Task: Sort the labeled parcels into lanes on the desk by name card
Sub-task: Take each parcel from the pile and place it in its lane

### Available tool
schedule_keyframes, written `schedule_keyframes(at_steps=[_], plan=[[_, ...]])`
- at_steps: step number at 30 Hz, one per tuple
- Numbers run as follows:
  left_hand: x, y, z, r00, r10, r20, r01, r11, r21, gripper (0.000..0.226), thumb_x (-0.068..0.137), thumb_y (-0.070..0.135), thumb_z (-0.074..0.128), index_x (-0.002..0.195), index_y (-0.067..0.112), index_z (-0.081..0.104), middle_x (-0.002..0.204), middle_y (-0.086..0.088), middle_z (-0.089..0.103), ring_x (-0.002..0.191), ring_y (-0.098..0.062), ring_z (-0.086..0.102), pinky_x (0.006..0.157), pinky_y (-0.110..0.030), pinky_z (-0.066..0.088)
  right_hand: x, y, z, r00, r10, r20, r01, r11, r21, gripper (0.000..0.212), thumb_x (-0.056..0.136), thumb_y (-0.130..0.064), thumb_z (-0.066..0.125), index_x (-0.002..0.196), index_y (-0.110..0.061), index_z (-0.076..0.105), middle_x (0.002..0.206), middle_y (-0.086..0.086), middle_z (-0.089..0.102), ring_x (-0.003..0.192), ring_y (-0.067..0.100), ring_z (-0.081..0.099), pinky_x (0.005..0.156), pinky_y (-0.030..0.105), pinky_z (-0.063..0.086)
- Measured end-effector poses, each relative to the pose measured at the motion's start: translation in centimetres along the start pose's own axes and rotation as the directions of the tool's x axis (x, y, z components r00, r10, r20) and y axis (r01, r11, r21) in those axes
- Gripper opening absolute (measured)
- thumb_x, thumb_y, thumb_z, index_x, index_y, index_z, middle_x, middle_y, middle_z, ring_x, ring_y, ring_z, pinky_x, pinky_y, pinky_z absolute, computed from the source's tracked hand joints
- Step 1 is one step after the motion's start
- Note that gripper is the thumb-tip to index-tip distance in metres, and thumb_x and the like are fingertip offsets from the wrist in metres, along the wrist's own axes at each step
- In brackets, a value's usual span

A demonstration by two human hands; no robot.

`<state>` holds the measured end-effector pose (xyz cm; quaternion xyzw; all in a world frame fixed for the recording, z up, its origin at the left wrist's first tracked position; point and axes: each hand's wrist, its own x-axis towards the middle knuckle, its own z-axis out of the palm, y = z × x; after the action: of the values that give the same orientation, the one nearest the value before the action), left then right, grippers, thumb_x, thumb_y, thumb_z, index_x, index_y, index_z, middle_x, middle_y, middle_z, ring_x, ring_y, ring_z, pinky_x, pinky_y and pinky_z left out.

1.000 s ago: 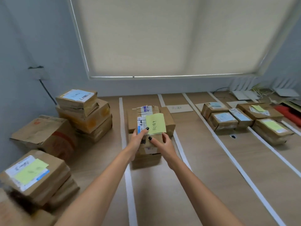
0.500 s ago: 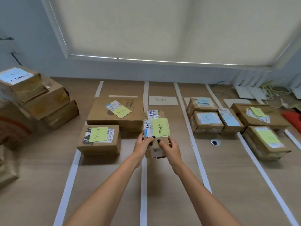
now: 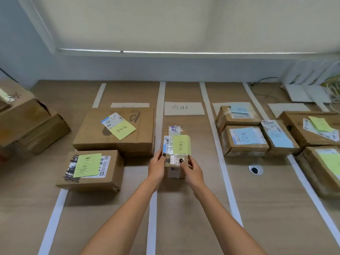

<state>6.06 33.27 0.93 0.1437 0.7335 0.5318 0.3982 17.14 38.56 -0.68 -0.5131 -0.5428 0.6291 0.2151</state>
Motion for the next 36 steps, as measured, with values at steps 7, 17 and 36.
schedule_keyframes(at_steps=[7, 17, 36], plan=[[7.9, 3.3, 2.6, 0.991, 0.080, -0.103, -0.066, 0.989, 0.135, 0.040, 0.102, 0.016, 0.029, 0.140, 0.019, 0.042, 0.135, -0.006, 0.053, 0.119, -0.018, 0.049, 0.095, -0.030, 0.040, 8.1, -3.4, 1.5, 0.987, -0.088, -0.135, 0.087, 0.996, -0.013, 0.038, 0.092, -0.022, 0.055, 0.130, -0.018, 0.055, 0.119, 0.001, 0.064, 0.101, 0.013, 0.059, 0.090, 0.031, 0.052], [12.0, 5.2, 3.9, 0.974, 0.175, -0.144, -0.124, 0.943, 0.307, 0.037, 0.102, 0.014, 0.030, 0.136, 0.015, 0.045, 0.127, -0.007, 0.058, 0.095, -0.009, 0.051, 0.057, -0.013, 0.039, 12.0, -5.4, 2.6, 0.953, -0.126, -0.276, 0.072, 0.978, -0.198, 0.028, 0.089, -0.028, 0.055, 0.116, -0.027, 0.065, 0.107, -0.003, 0.068, 0.091, 0.016, 0.059, 0.081, 0.036, 0.052], [-2.8, 7.0, -3.4, 0.976, 0.218, -0.030, -0.205, 0.951, 0.230, 0.061, 0.089, 0.001, 0.056, 0.143, 0.018, 0.035, 0.145, -0.007, 0.043, 0.133, -0.024, 0.041, 0.104, -0.037, 0.038, -4.1, -9.5, -0.2, 0.971, -0.233, -0.054, 0.217, 0.953, -0.212, 0.061, 0.081, -0.010, 0.070, 0.135, -0.020, 0.044, 0.129, 0.005, 0.054, 0.096, 0.011, 0.052, 0.064, 0.011, 0.041]])
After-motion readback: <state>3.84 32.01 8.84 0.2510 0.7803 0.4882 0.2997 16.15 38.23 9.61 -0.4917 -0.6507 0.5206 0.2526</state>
